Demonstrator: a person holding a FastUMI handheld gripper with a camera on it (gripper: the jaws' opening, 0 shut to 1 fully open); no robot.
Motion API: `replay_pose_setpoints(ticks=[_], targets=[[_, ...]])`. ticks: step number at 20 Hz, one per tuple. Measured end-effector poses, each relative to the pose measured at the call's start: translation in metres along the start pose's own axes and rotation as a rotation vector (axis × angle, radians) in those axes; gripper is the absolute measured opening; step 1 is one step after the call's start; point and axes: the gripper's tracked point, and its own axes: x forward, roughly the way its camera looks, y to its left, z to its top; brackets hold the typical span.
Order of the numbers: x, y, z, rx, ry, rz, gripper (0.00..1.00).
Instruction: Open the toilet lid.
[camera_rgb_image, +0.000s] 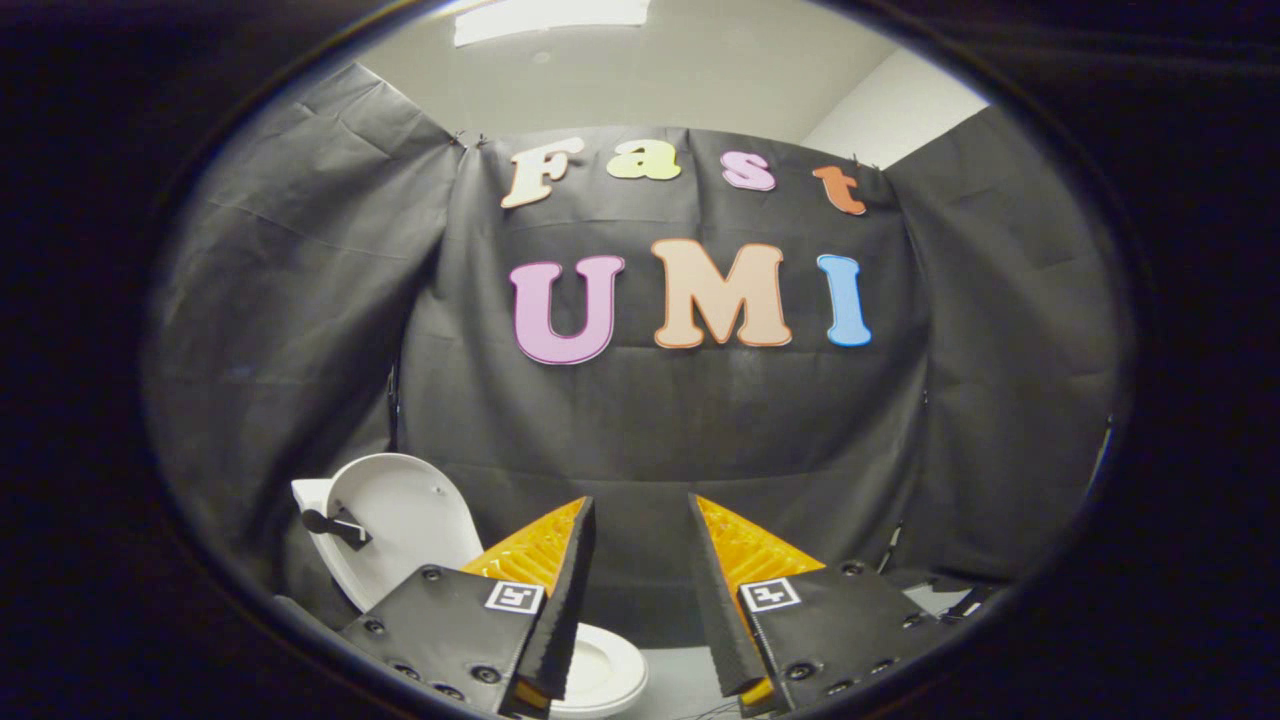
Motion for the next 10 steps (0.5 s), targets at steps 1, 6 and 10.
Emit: replay_pose_setpoints(ticks=[1,6,10], targets=[[-0.004,-0.005,-0.005,0.001,0.003,-0.004,0.57],[-0.02,-0.034,-0.023,-0.056,0.022,-0.03,0.57],[-0.032,-0.051,-0.055,-0.085,0.103,-0.009,0.57]])
